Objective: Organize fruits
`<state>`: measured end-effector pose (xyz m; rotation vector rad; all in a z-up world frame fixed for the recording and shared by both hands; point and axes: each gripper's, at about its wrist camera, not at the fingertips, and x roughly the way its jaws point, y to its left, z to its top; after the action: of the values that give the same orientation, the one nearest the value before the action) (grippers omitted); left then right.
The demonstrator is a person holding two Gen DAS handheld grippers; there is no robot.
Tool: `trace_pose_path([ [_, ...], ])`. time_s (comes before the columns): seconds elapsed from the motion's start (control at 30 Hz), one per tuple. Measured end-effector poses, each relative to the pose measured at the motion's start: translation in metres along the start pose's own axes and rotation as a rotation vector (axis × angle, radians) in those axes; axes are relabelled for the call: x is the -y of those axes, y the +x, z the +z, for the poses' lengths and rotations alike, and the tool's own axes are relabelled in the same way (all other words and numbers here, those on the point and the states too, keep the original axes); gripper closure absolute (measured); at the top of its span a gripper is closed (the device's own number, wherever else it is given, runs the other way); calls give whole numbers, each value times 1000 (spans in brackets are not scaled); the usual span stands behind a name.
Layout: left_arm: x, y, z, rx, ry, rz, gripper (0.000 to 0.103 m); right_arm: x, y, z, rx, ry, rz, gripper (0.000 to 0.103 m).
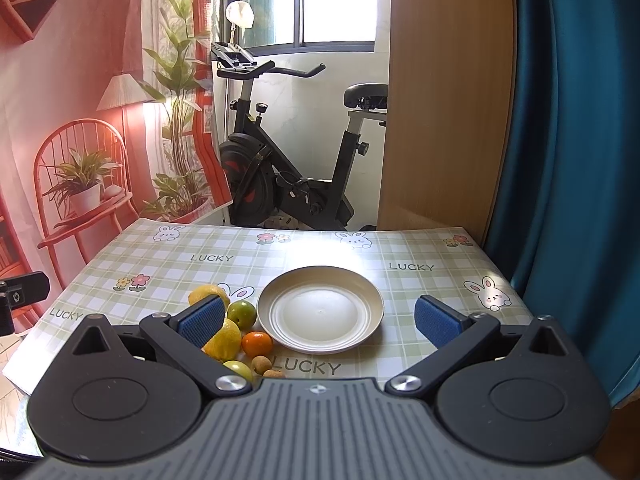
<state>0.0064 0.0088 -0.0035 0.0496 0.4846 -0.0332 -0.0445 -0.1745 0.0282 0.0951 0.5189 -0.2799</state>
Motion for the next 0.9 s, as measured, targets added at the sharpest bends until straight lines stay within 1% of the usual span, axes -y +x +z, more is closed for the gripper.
trace_pose_path([
  [0.2,3,-3,0,15,8,-1,0,1,-1,1,1,4,-1,0],
  [0.9,4,-5,-3,28,13,-2,0,3,-3,2,8,8,-1,0],
])
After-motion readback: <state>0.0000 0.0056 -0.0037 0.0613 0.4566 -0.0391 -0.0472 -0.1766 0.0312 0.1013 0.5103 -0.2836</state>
